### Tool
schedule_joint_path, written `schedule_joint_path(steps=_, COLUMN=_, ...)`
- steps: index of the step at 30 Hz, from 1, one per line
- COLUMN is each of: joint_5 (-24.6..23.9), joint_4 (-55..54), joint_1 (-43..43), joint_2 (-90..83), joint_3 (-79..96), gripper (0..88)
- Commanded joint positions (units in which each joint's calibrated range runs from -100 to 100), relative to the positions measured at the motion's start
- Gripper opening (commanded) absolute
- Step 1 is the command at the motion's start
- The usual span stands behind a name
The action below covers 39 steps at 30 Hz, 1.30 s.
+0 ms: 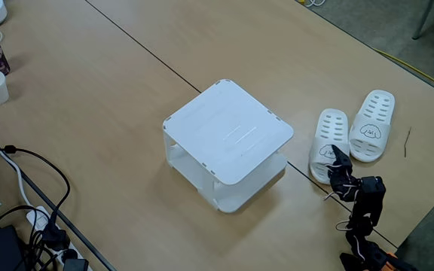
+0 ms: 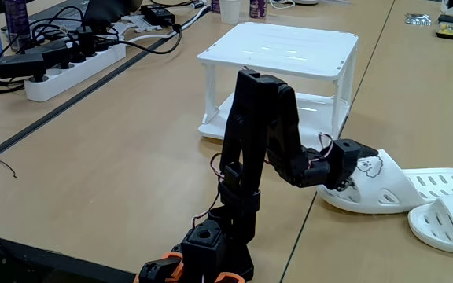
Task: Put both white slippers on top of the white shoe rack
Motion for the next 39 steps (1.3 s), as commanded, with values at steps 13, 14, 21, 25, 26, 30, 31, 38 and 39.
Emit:
schedule_joint_path(steps=13, joint_5=0.42, joint_4=-1.45, joint_1=0.38, joint_2=-2.14, joint_3=-1.55, gripper=13.4)
schedule_joint_path(steps=14, joint_5=0.42, joint_4=-1.45, joint_1=0.3, joint_2=-2.81, joint_3=-1.1, gripper=9.8)
schedule_joint_path(steps=21, joint_5=0.42, joint_4=-1.45, joint_1=-3.49, joint_2=-7.36, joint_3=3.14, gripper=0.8)
schedule_joint_path(steps=25, joint_5=0.42, joint_4=-1.45, joint_1=-3.73, joint_2=-11.23, joint_3=0.88, gripper=0.8)
schedule_joint_path(steps=26, joint_5=0.42, joint_4=-1.45, joint_1=-3.65, joint_2=-12.99, joint_3=-0.11, gripper=0.8)
schedule_joint_path(steps=30, joint_5=0.42, joint_4=1.75, joint_1=-3.57, joint_2=-20.06, joint_3=-4.35, gripper=0.8)
schedule_joint_path(steps=31, joint_5=0.42, joint_4=4.42, joint_1=-3.32, joint_2=-22.25, joint_3=-5.79, gripper=0.8)
schedule_joint_path(steps=38, joint_5=0.42, joint_4=35.48, joint_1=-2.58, joint_2=-35.21, joint_3=-23.92, gripper=0.8)
schedule_joint_path(steps=39, joint_5=0.42, joint_4=39.45, joint_1=-2.83, joint_2=-35.8, joint_3=-27.44, gripper=0.8)
